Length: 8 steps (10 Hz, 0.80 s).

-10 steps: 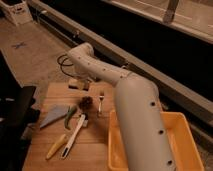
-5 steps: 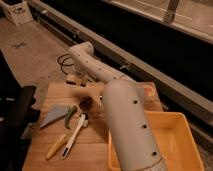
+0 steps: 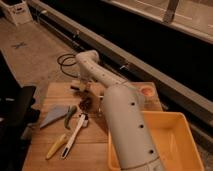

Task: Place eraser in table surface

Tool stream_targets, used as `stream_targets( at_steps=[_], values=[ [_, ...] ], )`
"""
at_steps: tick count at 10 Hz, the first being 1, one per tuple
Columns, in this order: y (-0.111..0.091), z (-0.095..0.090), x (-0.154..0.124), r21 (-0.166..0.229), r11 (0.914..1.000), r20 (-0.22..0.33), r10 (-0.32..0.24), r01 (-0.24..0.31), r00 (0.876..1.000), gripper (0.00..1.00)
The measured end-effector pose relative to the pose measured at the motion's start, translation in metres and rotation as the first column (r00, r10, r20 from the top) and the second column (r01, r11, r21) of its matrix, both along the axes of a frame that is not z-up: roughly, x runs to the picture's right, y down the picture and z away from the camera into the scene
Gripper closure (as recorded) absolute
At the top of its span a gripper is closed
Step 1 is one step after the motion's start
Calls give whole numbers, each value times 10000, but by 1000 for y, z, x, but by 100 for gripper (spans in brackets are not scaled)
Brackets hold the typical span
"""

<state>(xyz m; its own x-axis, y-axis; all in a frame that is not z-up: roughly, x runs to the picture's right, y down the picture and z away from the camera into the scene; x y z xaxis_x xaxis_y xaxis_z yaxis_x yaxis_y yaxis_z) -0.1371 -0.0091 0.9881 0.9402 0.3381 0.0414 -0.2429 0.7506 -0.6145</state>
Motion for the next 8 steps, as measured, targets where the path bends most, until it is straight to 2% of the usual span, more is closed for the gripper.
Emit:
stream_targets(
  at_steps=[1,4,8],
  values=[
    [6,3,4,-158,9999,-33,59,-60,10000,36],
    [17,7,11,-449,9988,-126,168,-174,9998,36],
    [16,1,10,-378,9992,-152,125,-131,9998,36]
  ],
)
